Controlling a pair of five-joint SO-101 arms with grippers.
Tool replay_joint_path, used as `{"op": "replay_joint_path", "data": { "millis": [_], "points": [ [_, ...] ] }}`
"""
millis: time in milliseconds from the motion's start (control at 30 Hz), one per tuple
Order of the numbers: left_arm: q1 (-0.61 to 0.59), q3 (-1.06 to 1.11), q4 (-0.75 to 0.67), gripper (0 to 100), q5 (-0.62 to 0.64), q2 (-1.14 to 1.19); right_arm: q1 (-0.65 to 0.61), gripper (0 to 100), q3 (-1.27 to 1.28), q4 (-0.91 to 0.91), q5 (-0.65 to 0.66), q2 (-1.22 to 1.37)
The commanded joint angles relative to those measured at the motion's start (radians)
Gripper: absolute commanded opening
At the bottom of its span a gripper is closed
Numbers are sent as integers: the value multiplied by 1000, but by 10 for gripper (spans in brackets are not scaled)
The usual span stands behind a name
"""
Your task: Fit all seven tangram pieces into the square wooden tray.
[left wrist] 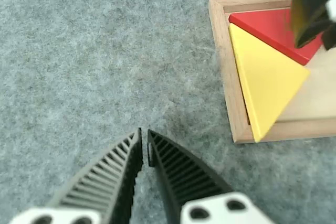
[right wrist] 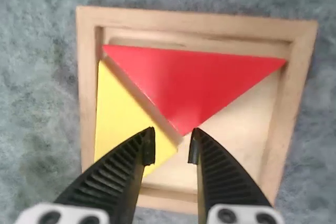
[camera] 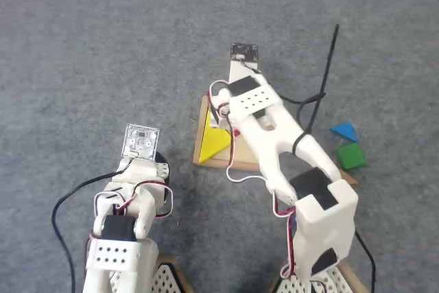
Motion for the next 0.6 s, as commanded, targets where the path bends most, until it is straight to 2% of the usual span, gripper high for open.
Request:
{"op": "replay_joint_path", "data": {
  "millis": [0, 200, 567],
  "points": [
    [-5, -8, 8, 15, 8, -14, -45, 115, -51, 81, 63, -104],
    [-5, -8, 8, 15, 8, -14, -159, 118, 38, 19, 112, -77],
    [-5, -8, 8, 15, 8, -14, -68, 119, -81, 1, 157, 110]
  ]
}}
